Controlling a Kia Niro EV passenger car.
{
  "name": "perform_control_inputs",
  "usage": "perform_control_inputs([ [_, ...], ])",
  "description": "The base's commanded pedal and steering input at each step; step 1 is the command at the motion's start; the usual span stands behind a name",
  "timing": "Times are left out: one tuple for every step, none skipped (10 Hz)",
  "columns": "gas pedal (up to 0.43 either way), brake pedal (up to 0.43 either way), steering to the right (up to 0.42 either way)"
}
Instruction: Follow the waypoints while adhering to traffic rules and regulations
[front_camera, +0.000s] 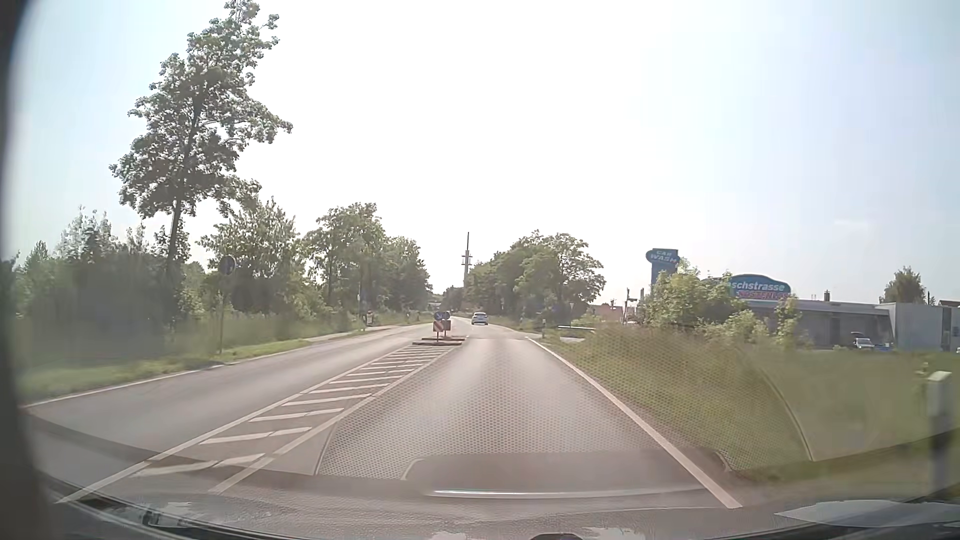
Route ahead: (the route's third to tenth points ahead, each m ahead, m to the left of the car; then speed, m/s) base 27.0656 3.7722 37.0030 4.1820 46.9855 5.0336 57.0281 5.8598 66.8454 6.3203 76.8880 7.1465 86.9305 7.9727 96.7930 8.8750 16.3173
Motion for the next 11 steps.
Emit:
perform_control_inputs([
  [0.138, 0.0, -0.002],
  [0.138, 0.0, -0.002],
  [0.138, 0.0, -0.002],
  [0.138, 0.0, -0.002],
  [0.138, 0.0, -0.002],
  [0.138, 0.0, -0.002],
  [0.138, 0.0, -0.002],
  [0.138, 0.0, -0.003],
  [0.138, 0.0, -0.003],
  [0.138, 0.0, -0.004],
  [0.15, 0.0, -0.005],
])
